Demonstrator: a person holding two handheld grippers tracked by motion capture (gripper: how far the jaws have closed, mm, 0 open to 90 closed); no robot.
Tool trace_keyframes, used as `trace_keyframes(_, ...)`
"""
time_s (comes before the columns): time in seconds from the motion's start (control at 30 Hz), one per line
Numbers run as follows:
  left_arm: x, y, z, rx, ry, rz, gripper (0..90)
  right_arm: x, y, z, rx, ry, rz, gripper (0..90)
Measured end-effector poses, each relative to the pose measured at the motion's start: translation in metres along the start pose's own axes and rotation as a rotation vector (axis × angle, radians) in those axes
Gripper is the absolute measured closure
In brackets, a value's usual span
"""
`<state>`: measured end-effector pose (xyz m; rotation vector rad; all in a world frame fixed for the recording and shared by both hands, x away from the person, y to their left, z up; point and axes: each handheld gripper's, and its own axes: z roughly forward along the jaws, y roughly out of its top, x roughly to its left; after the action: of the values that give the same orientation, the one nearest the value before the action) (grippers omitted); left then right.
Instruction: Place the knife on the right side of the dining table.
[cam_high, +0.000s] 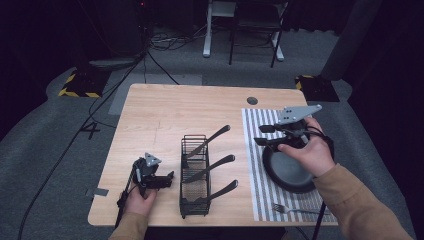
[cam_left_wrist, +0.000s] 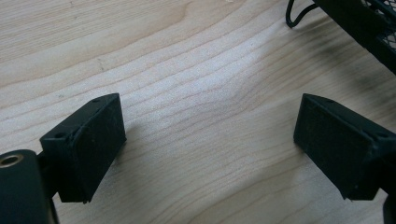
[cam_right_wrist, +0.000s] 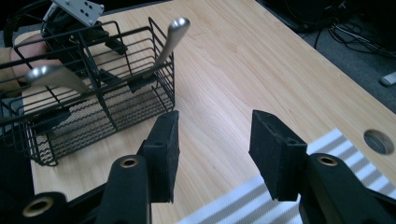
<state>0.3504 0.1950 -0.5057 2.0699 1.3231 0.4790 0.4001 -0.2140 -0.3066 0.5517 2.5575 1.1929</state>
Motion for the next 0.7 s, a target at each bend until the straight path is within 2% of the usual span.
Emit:
trace_keyframes(0.1,0.0,0.0,0.0,0.0,0.001,-0.001,9.3,0.002,0.007,0.007,-0.005,0.011,-0.009,52.9)
trace_keyframes(0.3,0.0,0.0,0.0,0.0,0.003,-0.003,9.3,0.006,0.026,0.031,-0.009,0.048,-0.028,53.2)
trace_keyframes(0.5,0.0,0.0,0.0,0.0,0.003,-0.003,9.3,0.008,0.034,0.043,-0.012,0.07,-0.027,54.7)
trace_keyframes(0.7,0.0,0.0,0.0,0.0,0.003,-0.003,9.3,0.012,0.042,0.058,0.014,0.084,-0.049,58.0)
